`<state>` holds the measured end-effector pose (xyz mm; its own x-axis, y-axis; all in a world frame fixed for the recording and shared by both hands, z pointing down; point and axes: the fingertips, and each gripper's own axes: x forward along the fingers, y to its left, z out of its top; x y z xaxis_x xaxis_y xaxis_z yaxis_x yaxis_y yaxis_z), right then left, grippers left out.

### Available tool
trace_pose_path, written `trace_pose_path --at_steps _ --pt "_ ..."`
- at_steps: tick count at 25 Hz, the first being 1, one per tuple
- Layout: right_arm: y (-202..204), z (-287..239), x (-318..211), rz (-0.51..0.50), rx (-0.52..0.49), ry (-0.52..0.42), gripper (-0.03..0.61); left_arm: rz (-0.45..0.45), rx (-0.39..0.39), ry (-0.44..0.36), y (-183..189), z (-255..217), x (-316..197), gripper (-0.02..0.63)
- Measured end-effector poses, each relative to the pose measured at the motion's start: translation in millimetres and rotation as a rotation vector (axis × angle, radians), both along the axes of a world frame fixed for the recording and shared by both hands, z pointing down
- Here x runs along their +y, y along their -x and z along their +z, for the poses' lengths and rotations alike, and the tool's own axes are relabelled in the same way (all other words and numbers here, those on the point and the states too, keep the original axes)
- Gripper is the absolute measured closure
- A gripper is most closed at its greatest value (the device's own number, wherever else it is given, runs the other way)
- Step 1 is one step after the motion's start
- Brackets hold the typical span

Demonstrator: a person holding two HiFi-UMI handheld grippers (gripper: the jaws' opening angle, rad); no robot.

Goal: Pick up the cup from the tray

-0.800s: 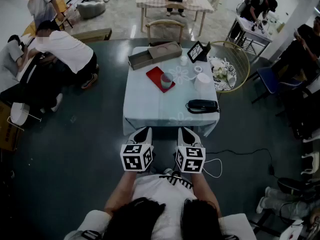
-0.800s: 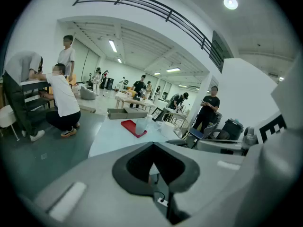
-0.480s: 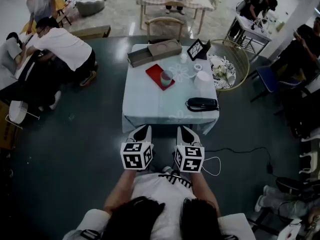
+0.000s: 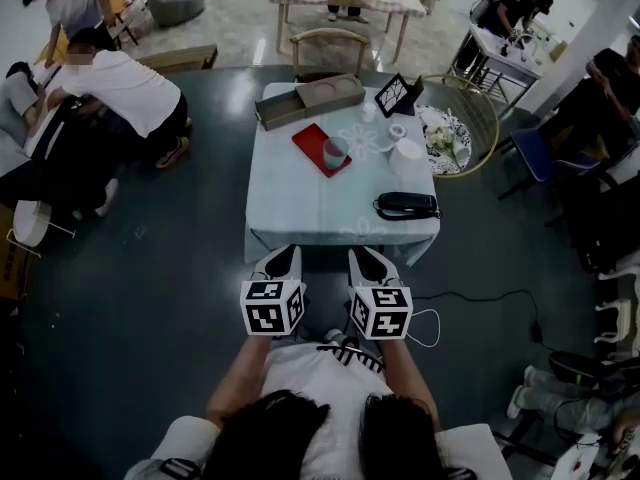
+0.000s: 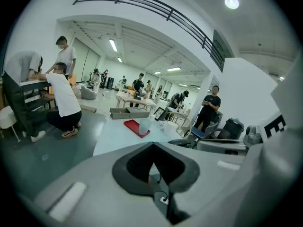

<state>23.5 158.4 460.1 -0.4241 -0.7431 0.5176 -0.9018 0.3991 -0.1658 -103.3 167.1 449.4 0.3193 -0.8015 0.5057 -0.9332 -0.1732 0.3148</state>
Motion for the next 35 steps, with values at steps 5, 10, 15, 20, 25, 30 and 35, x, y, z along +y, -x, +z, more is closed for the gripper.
trace_pose_path --at_steps 5,10,15,20,25,30,35 --pt "16.4 -3.6 -6.8 -0.022 -0.039 -0.010 0.409 0.038 -0.003 -0.013 8.6 -5.1 -10.8 0.614" --pt "28.9 -9.0 -14.9 -0.005 -0.050 -0.032 0.370 0.070 -0.009 -0.008 21.0 -4.5 -20.1 0.614" --pt "31.3 -11.8 -21.6 0.034 -0.041 -0.057 0.355 0.110 -0.008 -0.026 28.7 -5.2 -30.0 0.614" --pt "32.0 -14.4 -17.0 0.070 -0.027 -0.065 0.350 0.127 -0.008 -0.042 36.7 -8.6 -28.7 0.614" --pt "37.4 -17.1 -22.9 0.059 -0.017 -0.083 0.326 0.128 -0.004 -0.052 40.1 -7.7 -35.8 0.614" --pt "42.3 -14.7 -40.1 0.043 -0.001 -0.078 0.318 0.118 -0.008 -0.057 43.7 -6.1 -51.6 0.614" --pt "43.9 -10.5 -62.5 0.028 -0.011 -0.072 0.284 0.093 -0.010 -0.049 47.6 -1.7 -65.8 0.614"
